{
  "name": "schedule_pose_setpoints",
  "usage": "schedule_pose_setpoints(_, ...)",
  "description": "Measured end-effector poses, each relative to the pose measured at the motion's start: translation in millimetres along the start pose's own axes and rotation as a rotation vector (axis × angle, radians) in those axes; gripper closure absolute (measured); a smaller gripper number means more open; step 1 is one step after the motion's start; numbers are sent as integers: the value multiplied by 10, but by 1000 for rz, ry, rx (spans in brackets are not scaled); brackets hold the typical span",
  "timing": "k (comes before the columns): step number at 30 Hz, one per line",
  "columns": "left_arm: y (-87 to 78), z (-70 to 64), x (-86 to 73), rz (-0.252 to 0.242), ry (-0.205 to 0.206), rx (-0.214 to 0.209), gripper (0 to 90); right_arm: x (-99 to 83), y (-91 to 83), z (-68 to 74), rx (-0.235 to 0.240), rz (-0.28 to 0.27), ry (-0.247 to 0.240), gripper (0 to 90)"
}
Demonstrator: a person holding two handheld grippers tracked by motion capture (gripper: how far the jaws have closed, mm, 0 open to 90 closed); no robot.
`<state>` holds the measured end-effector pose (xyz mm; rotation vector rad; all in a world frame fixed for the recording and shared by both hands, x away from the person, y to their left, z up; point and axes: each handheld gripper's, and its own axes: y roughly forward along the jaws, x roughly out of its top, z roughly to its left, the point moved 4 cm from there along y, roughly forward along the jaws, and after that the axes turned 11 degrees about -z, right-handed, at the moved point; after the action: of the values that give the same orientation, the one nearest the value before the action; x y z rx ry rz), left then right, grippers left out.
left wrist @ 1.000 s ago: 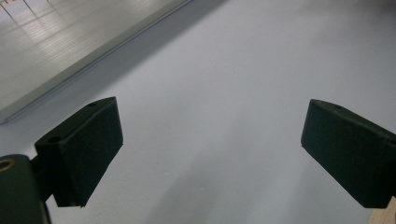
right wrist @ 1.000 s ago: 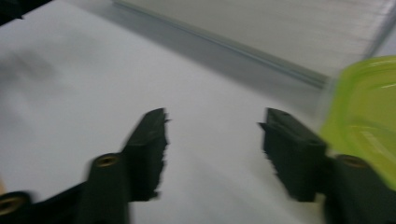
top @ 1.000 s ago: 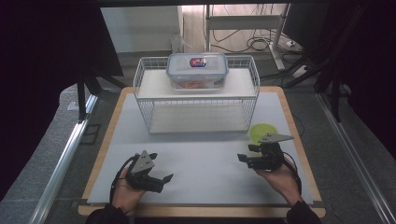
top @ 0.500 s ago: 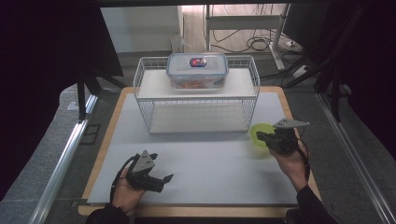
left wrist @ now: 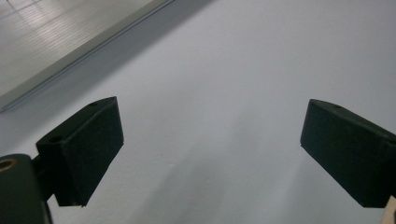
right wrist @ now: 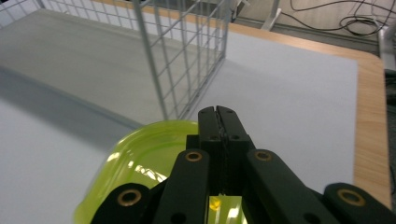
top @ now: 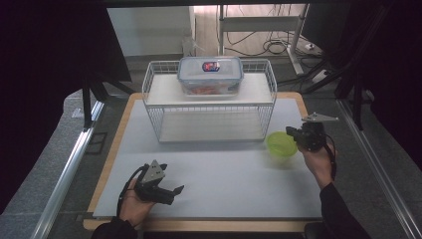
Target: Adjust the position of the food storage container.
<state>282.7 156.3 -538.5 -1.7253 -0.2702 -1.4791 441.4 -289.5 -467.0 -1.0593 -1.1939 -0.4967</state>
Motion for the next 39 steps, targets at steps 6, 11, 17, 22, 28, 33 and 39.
schedule_pose_setpoints(6,6,4,-8,6,-2,1,58,0,89,-114,-46,27,-25,900)
schedule_pose_setpoints(11,12,5,-18,17,0,-1,59,-150,118,-272,-103,69,-16,900)
schedule_pose_setpoints(17,17,-11,-20,27,12,-5,59,-297,105,-313,-103,102,-1,900)
schedule_pose_setpoints(22,23,-15,-27,34,16,-7,60,-345,99,-274,-91,121,10,900)
schedule_pose_setpoints(28,26,-22,-28,39,19,-12,59,-384,94,-210,-74,136,32,900)
schedule_pose_setpoints(33,35,-27,-34,46,22,-13,60,-401,61,-118,-46,147,44,900)
schedule_pose_setpoints(39,36,-31,-34,49,26,-14,60,-424,28,17,-2,154,52,900)
